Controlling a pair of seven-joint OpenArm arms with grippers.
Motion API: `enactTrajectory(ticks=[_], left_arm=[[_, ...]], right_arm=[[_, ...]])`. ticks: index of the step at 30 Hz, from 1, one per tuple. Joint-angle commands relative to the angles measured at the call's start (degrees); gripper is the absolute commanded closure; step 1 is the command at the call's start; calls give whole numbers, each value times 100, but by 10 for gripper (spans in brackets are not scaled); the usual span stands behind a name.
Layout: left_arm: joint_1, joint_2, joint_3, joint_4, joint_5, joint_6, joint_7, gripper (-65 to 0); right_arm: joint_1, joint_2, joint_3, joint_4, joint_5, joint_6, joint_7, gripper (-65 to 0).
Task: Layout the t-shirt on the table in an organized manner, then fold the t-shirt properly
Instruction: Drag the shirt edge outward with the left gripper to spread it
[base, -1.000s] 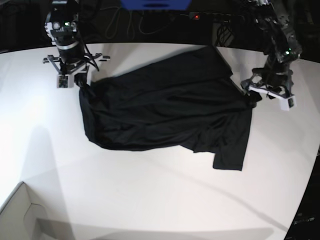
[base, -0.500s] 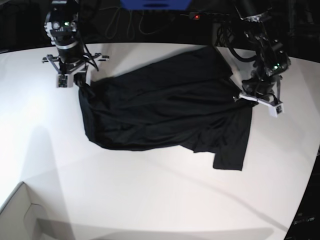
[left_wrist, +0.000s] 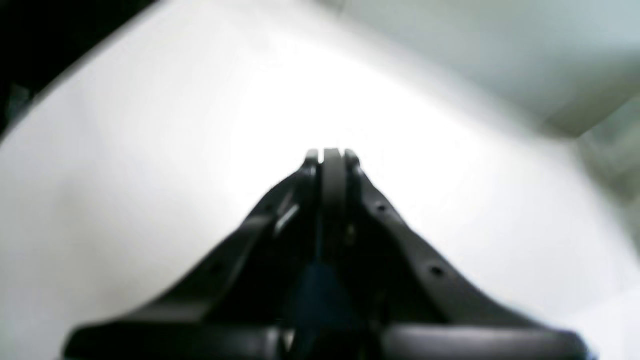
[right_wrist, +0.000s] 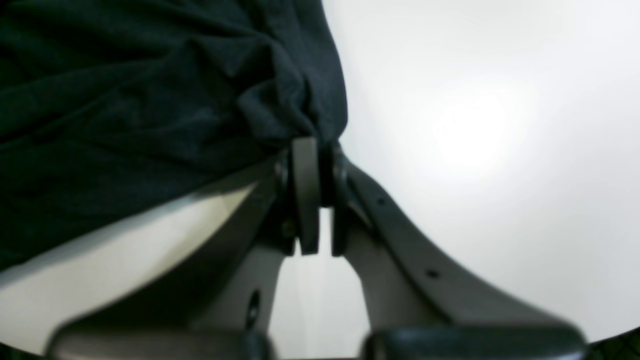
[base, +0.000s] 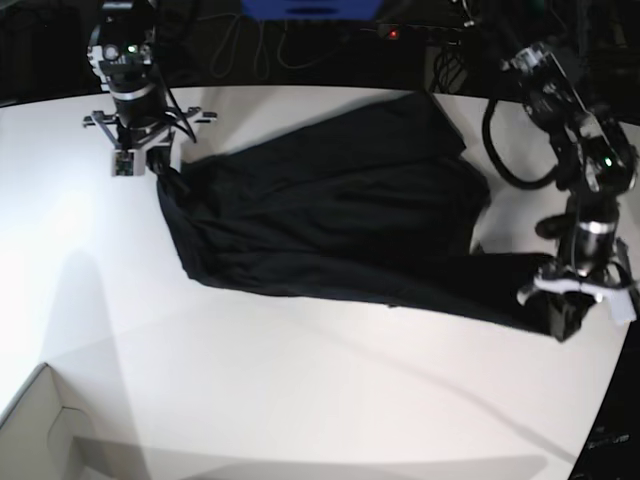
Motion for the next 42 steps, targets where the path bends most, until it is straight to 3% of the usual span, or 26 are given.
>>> enactTrajectory(ticks=[1,12,17,19,25,28,31,38,42], left_arm=[[-244,-37,-4,-32,-39,-24,-143,-4],[-2301,42,268,-2168,-30,-24,-187,-9],[-2873,33,945,-2959,339,-24,-319,-14],[-3066,-2,1279,-3408,550,-24,-609,-55],[-3383,-2,1948,-4366,629,-24,-1119,-368],[-3312,-2,2097,-4313,611,-59,-1075,-439],[-2882,-20,2088,-4014,638,-59,-1075,-422],[-1545,-257,2079,-3795,620,-59,-1119,-284],[-1194,-362,2123,-3997,620,-77,-1136,-272]], right_arm=[[-19,3,11,95,37,56,134,0],[-28,-6,20,86,37,56,125,0],[-19,-15,20,86,37,56,-138,0],[-28,-15,20,86,37,56,-174,0],[-116,-24,2,86,55,56,-174,0],[-133,-24,2,86,46,56,-174,0],[-151,-24,20,86,64,56,-174,0],[-151,-24,20,86,64,56,-174,0],[-125,-24,2,86,64,56,-174,0]])
